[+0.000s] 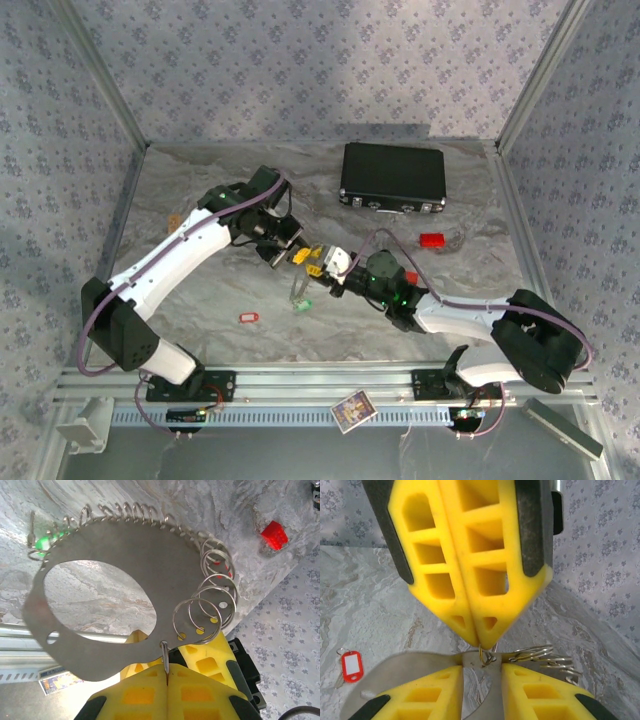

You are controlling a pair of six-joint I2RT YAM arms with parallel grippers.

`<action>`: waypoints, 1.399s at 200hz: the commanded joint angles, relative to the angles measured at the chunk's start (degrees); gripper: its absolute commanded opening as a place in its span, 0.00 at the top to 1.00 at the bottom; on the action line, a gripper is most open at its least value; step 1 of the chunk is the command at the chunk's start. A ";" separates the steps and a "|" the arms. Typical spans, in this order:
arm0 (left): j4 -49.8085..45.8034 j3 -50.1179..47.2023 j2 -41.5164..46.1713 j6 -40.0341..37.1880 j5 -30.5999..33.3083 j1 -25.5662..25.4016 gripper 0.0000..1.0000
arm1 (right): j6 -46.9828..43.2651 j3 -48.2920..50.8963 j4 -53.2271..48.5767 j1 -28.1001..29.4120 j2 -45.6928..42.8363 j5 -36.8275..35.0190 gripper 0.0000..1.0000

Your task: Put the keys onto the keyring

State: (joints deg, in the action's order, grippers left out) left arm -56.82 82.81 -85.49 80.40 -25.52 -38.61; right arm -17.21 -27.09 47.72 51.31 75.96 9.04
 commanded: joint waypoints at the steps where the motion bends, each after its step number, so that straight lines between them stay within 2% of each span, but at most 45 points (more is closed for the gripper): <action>1: 0.30 -0.54 1.83 3.95 -2.16 0.32 1.00 | 0.01 0.34 3.43 0.78 -0.92 0.59 0.73; 62: 0.69 -0.97 2.17 4.74 -2.61 0.16 1.00 | 0.07 0.11 4.44 1.15 -0.69 -1.60 0.79; 81: 1.01 -1.14 2.29 5.04 -2.85 0.03 1.00 | 0.12 -0.15 4.70 1.15 -0.34 -2.07 0.85; 102: 1.99 -1.45 2.63 5.12 -3.04 -0.06 1.00 | -0.01 -0.42 4.73 1.24 -0.15 -3.11 1.00; 116: 4.14 -2.17 3.48 4.14 -2.31 0.09 1.00 | 0.04 -0.32 4.57 1.13 -0.65 -3.58 1.00; 123: 4.90 -2.49 4.13 3.42 -1.13 0.27 0.87 | -0.01 -0.41 3.60 0.94 -1.11 -3.43 1.00; 132: 5.55 -2.60 5.08 1.99 1.06 0.71 0.63 | 0.01 -0.83 1.14 0.75 -2.09 -3.09 1.00; 138: 5.86 -2.50 5.80 0.70 2.95 1.11 0.50 | -0.01 -1.36 -1.42 0.51 -2.87 -2.62 1.00; 149: 7.08 -2.39 7.30 -2.83 6.71 2.11 0.37 | 0.19 -2.33 -5.75 0.20 -4.17 -1.69 1.00; 173: 13.18 -4.24 11.32 -16.26 16.09 4.08 0.35 | 0.69 -4.40 -14.75 -0.86 -6.71 1.62 1.00; 185: 17.33 -6.07 13.40 -25.50 19.85 4.34 0.41 | 0.32 -6.20 -20.69 -1.21 -7.51 3.12 1.00; 198: 23.28 -8.71 15.47 -38.31 20.79 4.37 0.44 | -0.01 -7.76 -26.02 -1.70 -8.15 4.44 1.00; 211: 29.32 -12.89 18.06 -51.68 18.38 4.34 0.46 | -0.35 -9.47 -30.78 -2.20 -8.78 6.09 1.00; 242: 37.29 -25.37 26.03 -90.56 5.88 4.24 0.46 | -2.73 -14.62 -42.08 -3.40 -9.12 9.78 1.00; 262: 40.34 -30.45 29.45 -101.37 3.82 4.56 0.46 | -4.17 -17.37 -47.68 -4.22 -9.08 11.70 1.00; 280: 40.12 -31.92 28.80 -109.35 -0.31 5.21 0.52 | -5.33 -19.76 -51.82 -4.49 -8.88 13.12 1.00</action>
State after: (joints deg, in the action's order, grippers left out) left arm -22.48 52.18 -57.28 -5.52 -18.37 -34.11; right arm -19.79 -42.37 5.21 47.37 68.14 18.11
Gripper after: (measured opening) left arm 0.515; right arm 0.052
